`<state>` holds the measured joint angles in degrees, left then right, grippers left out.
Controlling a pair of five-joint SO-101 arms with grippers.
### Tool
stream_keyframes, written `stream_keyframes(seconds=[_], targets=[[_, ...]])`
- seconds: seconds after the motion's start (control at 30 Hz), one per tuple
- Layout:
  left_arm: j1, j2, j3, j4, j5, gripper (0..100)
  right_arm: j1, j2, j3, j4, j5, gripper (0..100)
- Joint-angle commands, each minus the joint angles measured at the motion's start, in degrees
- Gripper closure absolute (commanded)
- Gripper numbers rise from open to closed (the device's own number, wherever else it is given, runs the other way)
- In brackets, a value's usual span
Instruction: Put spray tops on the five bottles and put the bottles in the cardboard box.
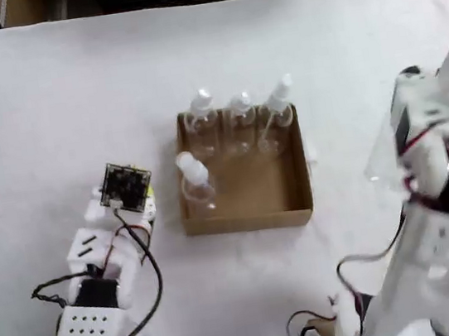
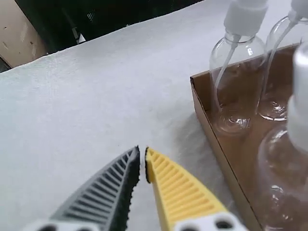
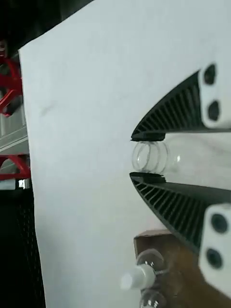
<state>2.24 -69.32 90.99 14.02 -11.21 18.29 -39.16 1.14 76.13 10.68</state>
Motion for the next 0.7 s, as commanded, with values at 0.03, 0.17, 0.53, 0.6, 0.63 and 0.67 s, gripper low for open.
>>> stream_keyframes(seconds=[0.03, 0.17, 0.53, 0.6, 0.63, 0.67], targets=[[0.31, -0.75, -3.08, 0.0, -0.7, 97, -11.12, -10.51, -2.55, 8.04, 3.52, 98.1], [0.31, -0.75, -2.99, 0.0, -0.7, 97, -20.7, -17.89, 0.0, 10.59, 2.99, 98.1], [0.48, -0.75, -3.16, 0.0, -0.7, 97, -29.05, -57.71, 51.52, -21.14, 2.73, 98.2], [0.75, -0.75, -3.16, 0.0, -0.7, 97, -28.88, -63.69, 59.34, -26.42, 0.09, 98.2], [0.75, -0.75, -3.16, 0.0, -0.7, 97, -28.7, -64.92, 62.42, -28.7, -0.97, 98.2], [0.75, -0.75, -3.16, 0.0, -0.7, 97, -28.7, -64.66, 64.62, -30.99, -1.76, 98.2]])
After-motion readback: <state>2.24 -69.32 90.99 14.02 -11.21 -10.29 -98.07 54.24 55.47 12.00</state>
